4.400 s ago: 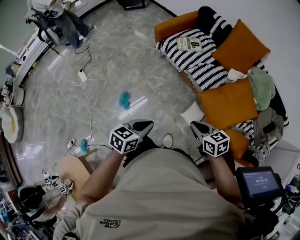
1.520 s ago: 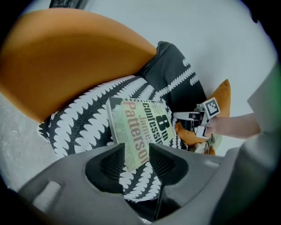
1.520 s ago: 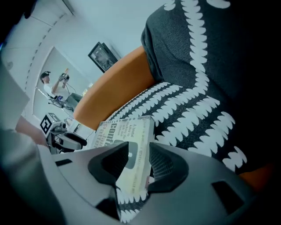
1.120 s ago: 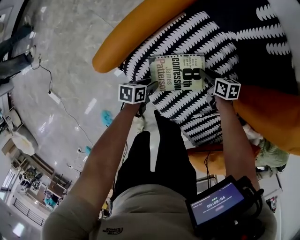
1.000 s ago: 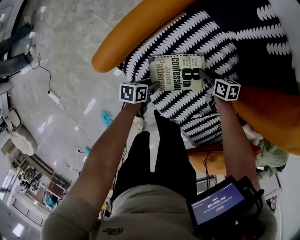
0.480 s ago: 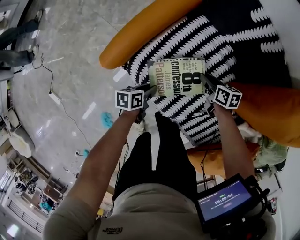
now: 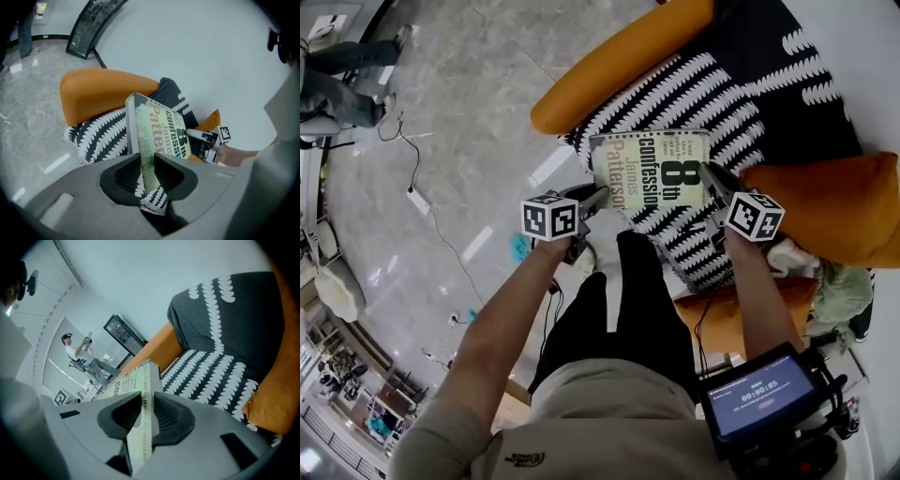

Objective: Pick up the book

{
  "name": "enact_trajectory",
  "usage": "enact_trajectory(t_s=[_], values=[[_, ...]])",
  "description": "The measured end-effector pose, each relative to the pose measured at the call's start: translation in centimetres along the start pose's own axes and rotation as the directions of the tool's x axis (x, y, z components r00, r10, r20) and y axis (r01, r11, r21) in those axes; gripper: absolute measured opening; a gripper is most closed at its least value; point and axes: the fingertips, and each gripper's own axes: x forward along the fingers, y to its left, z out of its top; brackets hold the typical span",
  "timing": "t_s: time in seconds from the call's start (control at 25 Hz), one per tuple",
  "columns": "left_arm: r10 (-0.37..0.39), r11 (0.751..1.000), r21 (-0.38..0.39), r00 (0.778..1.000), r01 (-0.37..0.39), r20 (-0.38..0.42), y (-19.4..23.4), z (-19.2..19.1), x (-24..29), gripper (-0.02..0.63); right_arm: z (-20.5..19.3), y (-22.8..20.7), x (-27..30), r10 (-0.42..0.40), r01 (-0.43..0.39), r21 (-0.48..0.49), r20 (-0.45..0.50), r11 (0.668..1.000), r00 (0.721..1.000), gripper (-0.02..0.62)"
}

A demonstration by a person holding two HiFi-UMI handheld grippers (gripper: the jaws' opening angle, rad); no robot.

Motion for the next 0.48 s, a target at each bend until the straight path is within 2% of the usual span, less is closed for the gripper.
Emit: enact_trajectory(t_s=[0.32,0.48], values=[[-0.026,0.998,0.055,0.998,0.023,0.059,-3.7,-0.2,-6.7,0.089,0.6,6.5,-5.0,0.021,-0.02,-0.011,0.096,1.0,0.995,0.087],[-0.048,0.993,0.111,0.988,0.031,0.148,-7.4,-0.1,-13.3,0.086,0.8,12.4,-9.5,0.044,-0.039,-0.036,0.155,0.999,0.987,0.087]])
